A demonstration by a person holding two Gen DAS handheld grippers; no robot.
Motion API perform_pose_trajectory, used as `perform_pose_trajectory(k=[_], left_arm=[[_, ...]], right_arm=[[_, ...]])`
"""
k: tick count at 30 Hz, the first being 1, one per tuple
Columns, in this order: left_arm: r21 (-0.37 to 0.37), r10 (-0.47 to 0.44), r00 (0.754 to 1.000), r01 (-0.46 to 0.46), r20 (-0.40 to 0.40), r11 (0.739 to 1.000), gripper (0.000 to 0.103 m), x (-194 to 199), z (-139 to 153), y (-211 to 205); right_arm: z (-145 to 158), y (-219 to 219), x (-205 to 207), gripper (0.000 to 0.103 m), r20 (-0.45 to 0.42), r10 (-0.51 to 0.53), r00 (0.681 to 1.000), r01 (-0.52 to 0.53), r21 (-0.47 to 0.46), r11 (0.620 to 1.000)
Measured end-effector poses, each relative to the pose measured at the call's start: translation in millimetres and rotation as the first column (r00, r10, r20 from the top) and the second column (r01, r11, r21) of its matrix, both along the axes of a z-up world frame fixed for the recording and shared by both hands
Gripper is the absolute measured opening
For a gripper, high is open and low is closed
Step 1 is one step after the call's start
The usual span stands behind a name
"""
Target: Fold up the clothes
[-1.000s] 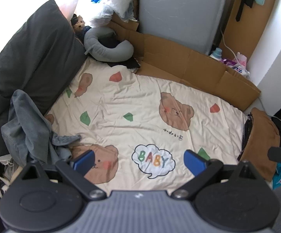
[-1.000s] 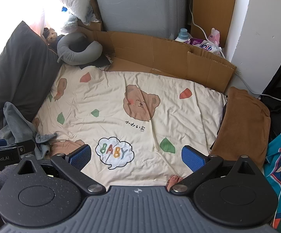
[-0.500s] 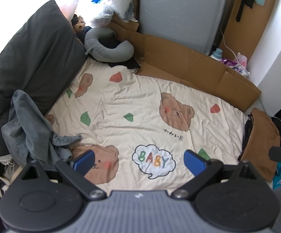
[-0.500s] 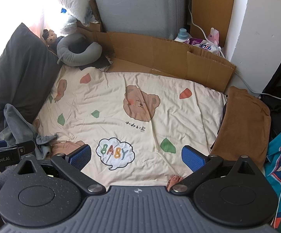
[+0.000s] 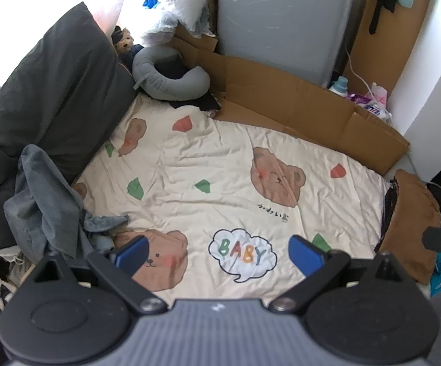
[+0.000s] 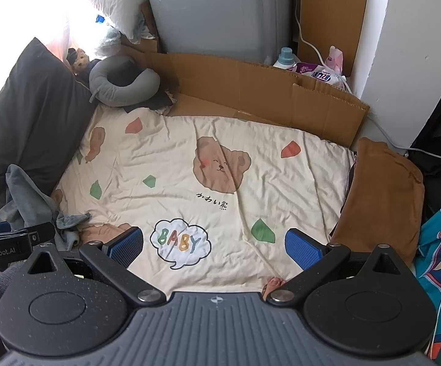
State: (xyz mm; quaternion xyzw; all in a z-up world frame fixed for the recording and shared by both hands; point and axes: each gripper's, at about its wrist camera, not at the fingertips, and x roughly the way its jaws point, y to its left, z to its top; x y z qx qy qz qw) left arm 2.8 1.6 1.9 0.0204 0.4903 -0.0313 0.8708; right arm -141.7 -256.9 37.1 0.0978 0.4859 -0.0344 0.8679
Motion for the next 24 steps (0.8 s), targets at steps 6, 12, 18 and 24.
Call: perform_pose_trajectory(k=[6, 12, 18, 24], left_arm=[[0.026, -0.014, 1.0, 0.013, 0.009, 1.0, 0.099, -2.5, 0.0, -2.1], [0.021, -0.022, 1.0, 0.022, -0.021, 1.0, 0.099, 1.2, -2.6, -1.0], [-0.02, -0.039, 0.998, 0.038, -0.044, 0.999, 0.099, 4.9, -3.8, 2.2], [-0.042, -0.051, 0.996, 0.048, -0.079, 0.998, 0.099, 8.5, -7.1, 3.0]], right_arm=[[1.0, -1.8, 0.2, 0.102, 0.003, -0.011, 1.0, 0.011, 0.011, 1.0], [-3.2, -7.8, 4.4, 0.102, -0.034, -0.014, 0.999, 0.016, 0.043, 0.999], [-3.7, -6.4, 7.3, 0.102, -0.055, -0.015, 0.998, 0.018, 0.041, 0.999], [-2.5, -12.6, 9.9, 0.102, -0.059, -0.028, 0.998, 0.031, 0.047, 0.998]])
